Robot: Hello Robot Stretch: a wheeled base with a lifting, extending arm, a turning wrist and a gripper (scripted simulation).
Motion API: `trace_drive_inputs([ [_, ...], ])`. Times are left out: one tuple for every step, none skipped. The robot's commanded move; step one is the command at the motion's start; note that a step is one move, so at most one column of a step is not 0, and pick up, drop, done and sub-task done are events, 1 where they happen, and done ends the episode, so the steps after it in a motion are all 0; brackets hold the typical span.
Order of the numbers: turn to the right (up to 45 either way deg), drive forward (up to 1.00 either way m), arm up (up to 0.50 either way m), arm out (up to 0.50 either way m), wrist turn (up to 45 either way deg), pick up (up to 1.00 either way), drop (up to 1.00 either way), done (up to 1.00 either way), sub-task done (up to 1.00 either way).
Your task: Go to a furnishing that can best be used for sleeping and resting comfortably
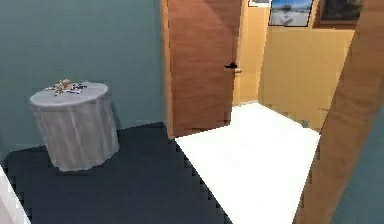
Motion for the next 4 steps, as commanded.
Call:
trace_drive_inputs([
  [0.0, 0.65, 0.0, 0.0, 0.0, 0.0, 0.0, 0.0, 0.0],
  [33.0, 0.0, 0.0, 0.0, 0.0, 0.0, 0.0, 0.0, 0.0],
  [0.0, 0.35, 0.0, 0.0, 0.0, 0.0, 0.0, 0.0, 0.0],
  [27.0, 0.0, 0.0, 0.0, 0.0, 0.0, 0.0, 0.0, 0.0],
])
